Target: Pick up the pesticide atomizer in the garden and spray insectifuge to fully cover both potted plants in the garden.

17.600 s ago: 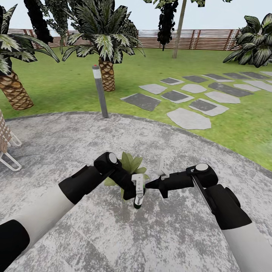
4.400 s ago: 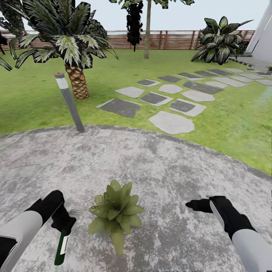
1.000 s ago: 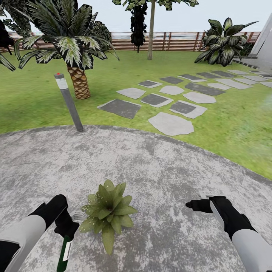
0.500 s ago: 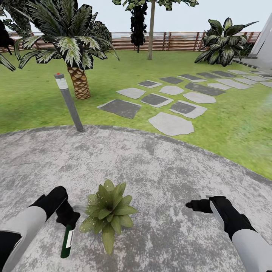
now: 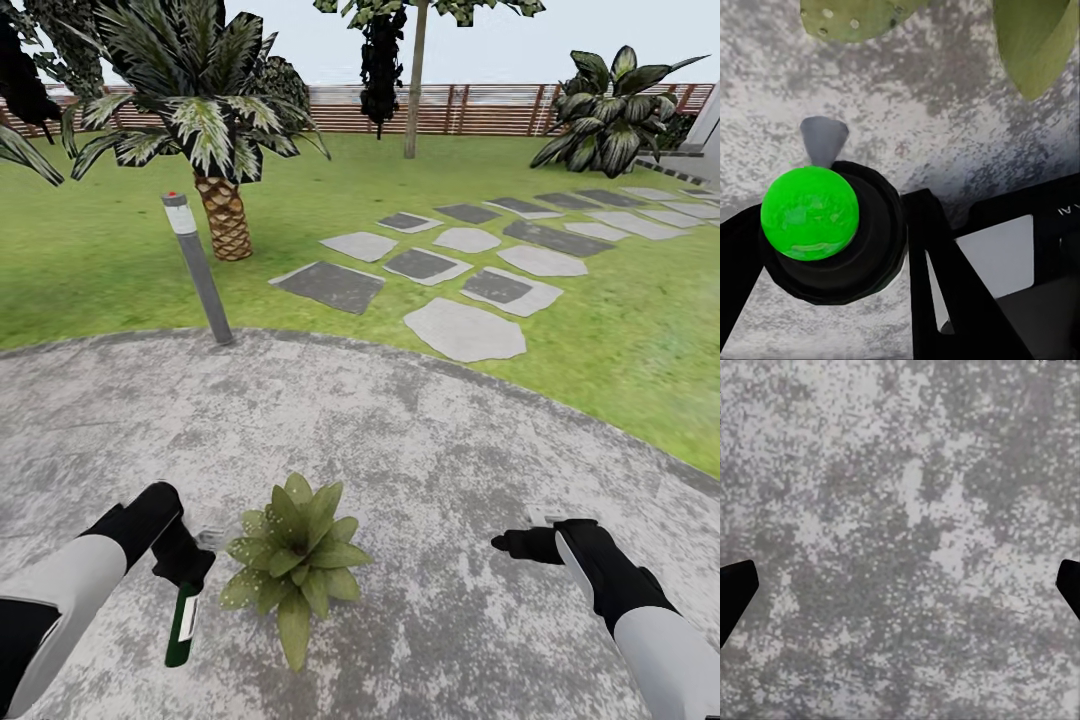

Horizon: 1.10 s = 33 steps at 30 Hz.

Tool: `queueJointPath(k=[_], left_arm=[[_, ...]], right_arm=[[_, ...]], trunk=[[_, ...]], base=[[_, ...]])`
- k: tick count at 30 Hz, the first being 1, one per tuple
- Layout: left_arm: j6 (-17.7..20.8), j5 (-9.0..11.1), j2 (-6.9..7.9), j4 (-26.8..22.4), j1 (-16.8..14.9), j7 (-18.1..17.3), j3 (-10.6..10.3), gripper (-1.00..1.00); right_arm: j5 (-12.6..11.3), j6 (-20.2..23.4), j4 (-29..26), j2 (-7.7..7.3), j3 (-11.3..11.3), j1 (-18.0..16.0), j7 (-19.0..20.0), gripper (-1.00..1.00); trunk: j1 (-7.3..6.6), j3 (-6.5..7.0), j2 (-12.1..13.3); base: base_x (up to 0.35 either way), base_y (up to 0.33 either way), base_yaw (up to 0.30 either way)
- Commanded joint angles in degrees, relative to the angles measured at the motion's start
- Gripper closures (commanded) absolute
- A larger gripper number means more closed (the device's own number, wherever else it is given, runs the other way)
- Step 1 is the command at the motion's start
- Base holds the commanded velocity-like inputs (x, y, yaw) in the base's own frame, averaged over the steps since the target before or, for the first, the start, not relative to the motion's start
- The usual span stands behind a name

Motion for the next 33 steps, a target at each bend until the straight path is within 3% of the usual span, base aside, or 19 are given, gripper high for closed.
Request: queueJointPath(k=[1,10,21,33], left_arm=[[0.16,-0.53,0.01,-0.24,0.93,-0.6,0.04,1.0],[0.16,-0.53,-0.07,-0.38,1.92,-0.74,0.16,1.0],[0.21,-0.53,-0.22,-0.38,1.91,-0.83,0.42,1.0],[0.25,-0.53,-0.26,-0.33,1.91,-0.76,0.34,1.0]], right_arm=[[-0.14,0.32,-0.03,0.02,-0.14,-0.02,0.16,-1.0],[-0.14,0.32,0.2,0.03,-0.14,-0.02,0.1,-1.0],[-0.14,0.32,0.2,0.03,-0.14,-0.02,0.11,-1.0],[-0.14,0.32,0.18,0.03,-0.14,-0.02,0.13,-1.0]], trunk=[[-0.01,-0.06,-0.02],[-0.01,-0.33,-0.02],[-0.01,-0.36,-0.02],[-0.01,-0.36,-0.02]], base=[[0.0,0.0,0.156],[0.0,0.0,0.224],[0.0,-0.013,0.067],[-0.004,-0.31,0.213]])
